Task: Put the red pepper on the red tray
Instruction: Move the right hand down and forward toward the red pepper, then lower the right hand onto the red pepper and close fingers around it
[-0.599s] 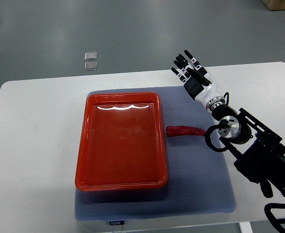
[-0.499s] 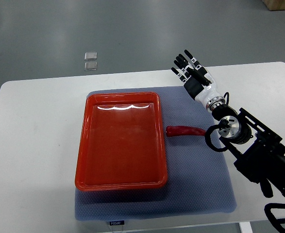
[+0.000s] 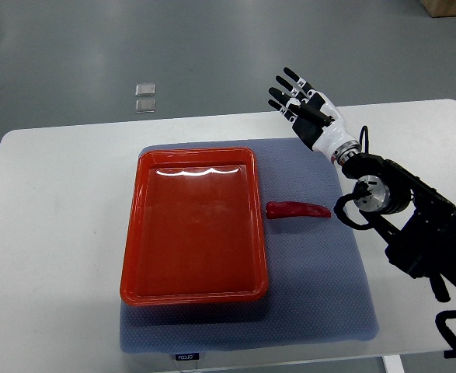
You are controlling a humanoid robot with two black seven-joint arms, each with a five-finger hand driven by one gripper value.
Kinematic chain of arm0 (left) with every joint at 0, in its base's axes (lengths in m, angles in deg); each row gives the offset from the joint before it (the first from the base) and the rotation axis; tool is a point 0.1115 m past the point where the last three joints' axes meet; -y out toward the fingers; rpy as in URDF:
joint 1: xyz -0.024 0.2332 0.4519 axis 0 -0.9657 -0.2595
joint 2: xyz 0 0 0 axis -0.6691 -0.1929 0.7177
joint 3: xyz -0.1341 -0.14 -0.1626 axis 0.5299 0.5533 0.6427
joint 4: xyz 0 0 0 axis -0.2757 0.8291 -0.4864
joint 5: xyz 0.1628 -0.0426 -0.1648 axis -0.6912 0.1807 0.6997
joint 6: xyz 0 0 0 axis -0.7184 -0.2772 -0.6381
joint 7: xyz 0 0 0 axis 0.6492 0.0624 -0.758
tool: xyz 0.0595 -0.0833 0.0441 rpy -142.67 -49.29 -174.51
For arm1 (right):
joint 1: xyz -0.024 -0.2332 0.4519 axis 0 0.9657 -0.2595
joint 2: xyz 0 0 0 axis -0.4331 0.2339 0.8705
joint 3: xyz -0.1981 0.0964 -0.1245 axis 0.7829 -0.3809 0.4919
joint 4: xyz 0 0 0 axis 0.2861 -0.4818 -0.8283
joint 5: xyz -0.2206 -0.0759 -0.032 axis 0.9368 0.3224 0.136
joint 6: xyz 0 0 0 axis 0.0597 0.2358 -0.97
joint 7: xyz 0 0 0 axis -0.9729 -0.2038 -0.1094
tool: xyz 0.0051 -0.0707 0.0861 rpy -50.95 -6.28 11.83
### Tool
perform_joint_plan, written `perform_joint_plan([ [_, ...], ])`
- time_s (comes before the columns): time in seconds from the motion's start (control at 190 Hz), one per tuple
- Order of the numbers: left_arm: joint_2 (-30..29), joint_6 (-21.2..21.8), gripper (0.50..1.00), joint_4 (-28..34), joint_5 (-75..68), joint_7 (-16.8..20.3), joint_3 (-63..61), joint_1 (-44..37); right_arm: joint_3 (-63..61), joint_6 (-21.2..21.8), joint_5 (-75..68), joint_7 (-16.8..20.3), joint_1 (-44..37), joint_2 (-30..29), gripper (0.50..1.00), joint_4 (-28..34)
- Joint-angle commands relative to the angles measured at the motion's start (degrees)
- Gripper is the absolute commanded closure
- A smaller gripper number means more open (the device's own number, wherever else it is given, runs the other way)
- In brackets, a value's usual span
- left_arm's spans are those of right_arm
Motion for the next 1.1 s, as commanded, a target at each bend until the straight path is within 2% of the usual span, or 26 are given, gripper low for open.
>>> perform_joint_plan([
  [0.0,0.0,0.06,0.5,0.0,0.09,-0.01,0.0,0.0,9.11,0.37,8.36,1.5,-5.14,5.06,0.585,0.58],
  [0.126,0.0,-0.03,0.5,-0.09,0.0,-0.09,0.0,0.0,28.16,3.27,19.07,3.52,-15.15,14.63,0.585,4.53],
  [0.236,0.0,-0.03,0.5,-0.18,0.0,-0.01,0.08,0.0,41.09,6.52,21.45,5.02,-23.68,21.14,0.585,9.45],
  [0.347,0.0,-0.03,0.5,-0.26,0.0,-0.01,0.0,0.0,46.11,10.21,21.45,6.34,-28.17,25.19,0.585,15.6],
  [0.415,0.0,-0.03,0.5,-0.35,0.0,-0.01,0.08,0.0,46.64,10.65,21.37,6.78,-28.44,25.54,0.585,18.07],
  [0.494,0.0,-0.03,0.5,-0.44,0.0,-0.01,0.0,0.09,48.31,9.95,21.54,6.87,-28.0,25.19,0.585,18.59],
  [0.814,0.0,-0.03,0.5,0.0,0.0,-0.1,0.0,0.0,49.19,1.95,24.97,6.6,-22.72,23.87,0.587,18.77],
  [1.093,0.0,-0.03,0.5,-0.18,0.0,-0.1,0.0,0.0,49.27,-1.04,28.31,6.08,-20.53,23.96,0.589,18.77],
])
